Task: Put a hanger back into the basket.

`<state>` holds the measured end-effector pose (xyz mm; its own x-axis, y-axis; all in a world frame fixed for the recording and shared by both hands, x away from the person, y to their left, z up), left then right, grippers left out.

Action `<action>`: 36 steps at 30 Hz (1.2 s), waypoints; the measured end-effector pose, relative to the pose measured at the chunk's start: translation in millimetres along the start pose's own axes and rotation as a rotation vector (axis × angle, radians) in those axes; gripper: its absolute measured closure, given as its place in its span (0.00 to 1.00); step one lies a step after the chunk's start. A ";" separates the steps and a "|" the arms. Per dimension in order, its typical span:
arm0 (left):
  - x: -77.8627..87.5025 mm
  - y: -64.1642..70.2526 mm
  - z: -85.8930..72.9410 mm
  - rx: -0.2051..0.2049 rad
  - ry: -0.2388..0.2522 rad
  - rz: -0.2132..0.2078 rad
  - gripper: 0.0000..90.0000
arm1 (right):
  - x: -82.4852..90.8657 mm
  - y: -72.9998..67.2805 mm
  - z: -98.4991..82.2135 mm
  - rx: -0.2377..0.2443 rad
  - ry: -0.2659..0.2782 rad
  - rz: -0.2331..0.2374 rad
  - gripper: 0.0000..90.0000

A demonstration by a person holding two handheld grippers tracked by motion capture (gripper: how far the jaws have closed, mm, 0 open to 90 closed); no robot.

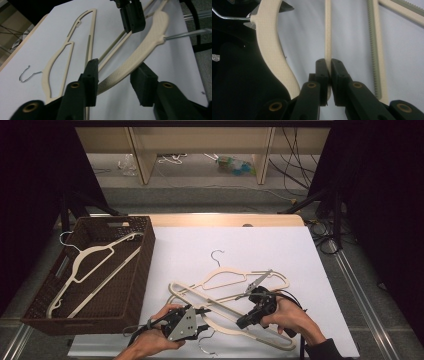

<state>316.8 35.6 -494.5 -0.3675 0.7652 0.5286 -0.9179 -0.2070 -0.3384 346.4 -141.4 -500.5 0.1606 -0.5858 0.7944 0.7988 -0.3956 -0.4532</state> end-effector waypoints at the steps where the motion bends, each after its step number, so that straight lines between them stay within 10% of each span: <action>1: 0.3 -0.4 0.8 -0.002 0.001 0.000 0.72 | -0.2 -0.1 0.1 0.005 -0.003 0.007 0.94; 15: 0.4 -12.7 17.5 -0.125 -0.017 -0.023 0.86 | 25.3 2.5 12.8 0.027 0.067 -0.081 0.77; 23: 0.4 -33.8 24.5 -0.006 -0.017 -0.025 0.92 | 78.4 2.8 20.8 0.015 0.264 -0.192 0.62; 26: 1.1 -47.1 28.4 0.138 0.038 -0.037 0.95 | 88.2 6.9 18.7 0.012 0.296 -0.214 0.57; 36: -3.1 -58.4 29.5 0.300 0.060 -0.036 0.96 | 100.2 9.6 15.8 -0.015 0.359 -0.262 0.52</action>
<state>367.1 27.4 -453.4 -0.3322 0.8081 0.4864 -0.9368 -0.3427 -0.0703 379.2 -192.7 -418.9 -0.2603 -0.6718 0.6934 0.7769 -0.5722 -0.2626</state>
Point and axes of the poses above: each handheld gripper's, and its own axes: x roughly backward along the jaws, z roughly out of its top, y roughly to its right, the point moved 7 cm from there along -x, roughly forward along the jaws, and after that the axes turned 1 degree about -y, right-handed, at the moved point
